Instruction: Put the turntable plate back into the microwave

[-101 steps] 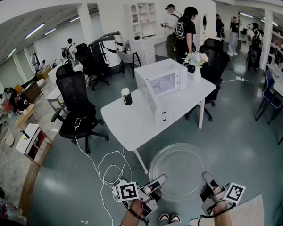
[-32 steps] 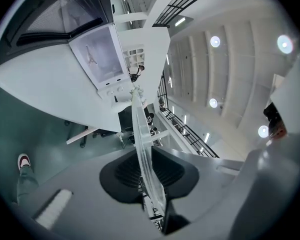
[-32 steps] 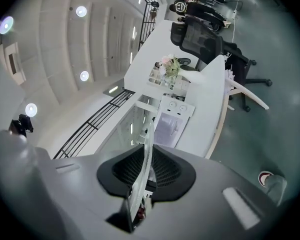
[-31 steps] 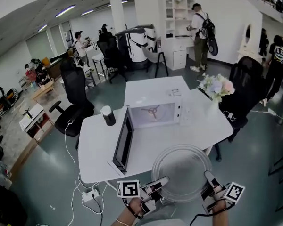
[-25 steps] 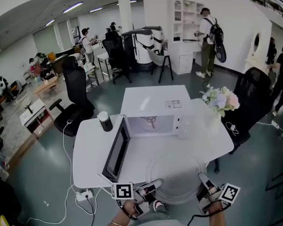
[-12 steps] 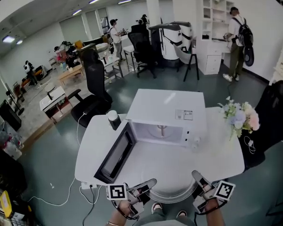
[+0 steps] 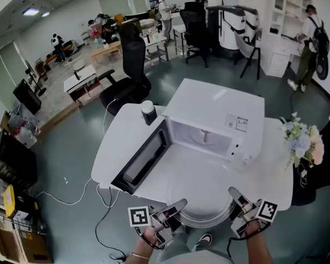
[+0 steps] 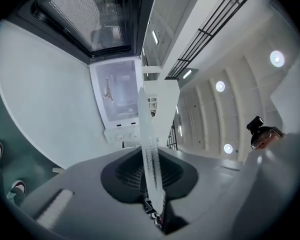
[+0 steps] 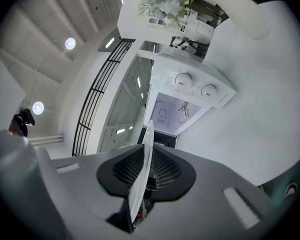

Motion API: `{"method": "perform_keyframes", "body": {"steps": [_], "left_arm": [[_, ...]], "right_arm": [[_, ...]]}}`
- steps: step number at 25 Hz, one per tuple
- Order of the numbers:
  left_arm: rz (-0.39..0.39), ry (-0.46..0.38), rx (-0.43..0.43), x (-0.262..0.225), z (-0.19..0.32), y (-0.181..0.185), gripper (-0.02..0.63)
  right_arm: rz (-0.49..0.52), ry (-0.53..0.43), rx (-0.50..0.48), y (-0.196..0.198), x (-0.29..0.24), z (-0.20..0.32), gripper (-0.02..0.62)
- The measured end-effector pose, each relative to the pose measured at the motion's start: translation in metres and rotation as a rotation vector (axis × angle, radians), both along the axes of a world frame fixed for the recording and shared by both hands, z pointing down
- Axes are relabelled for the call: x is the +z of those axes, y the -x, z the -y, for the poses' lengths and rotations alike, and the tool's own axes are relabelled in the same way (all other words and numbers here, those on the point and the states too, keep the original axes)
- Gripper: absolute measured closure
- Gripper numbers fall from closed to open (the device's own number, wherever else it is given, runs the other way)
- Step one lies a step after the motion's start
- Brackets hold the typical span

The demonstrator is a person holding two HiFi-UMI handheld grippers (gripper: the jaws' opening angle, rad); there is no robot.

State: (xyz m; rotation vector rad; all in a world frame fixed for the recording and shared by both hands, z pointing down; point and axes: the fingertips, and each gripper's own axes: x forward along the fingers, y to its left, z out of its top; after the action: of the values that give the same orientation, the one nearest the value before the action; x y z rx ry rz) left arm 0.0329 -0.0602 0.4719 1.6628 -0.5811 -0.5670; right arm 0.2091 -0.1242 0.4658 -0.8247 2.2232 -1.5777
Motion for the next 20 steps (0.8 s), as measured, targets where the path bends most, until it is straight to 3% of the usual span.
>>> {"method": "perform_keyframes", "body": {"steps": [10, 20], "left_arm": [[-0.155, 0.018, -0.137, 0.029, 0.031, 0.016, 0.574], [-0.201, 0.017, -0.198, 0.071, 0.061, 0.020, 0.571]], "right_arm": [[-0.002, 0.027, -0.075, 0.025, 0.029, 0.048, 0.538], [-0.056, 0.027, -0.078, 0.034, 0.066, 0.088, 0.537]]}}
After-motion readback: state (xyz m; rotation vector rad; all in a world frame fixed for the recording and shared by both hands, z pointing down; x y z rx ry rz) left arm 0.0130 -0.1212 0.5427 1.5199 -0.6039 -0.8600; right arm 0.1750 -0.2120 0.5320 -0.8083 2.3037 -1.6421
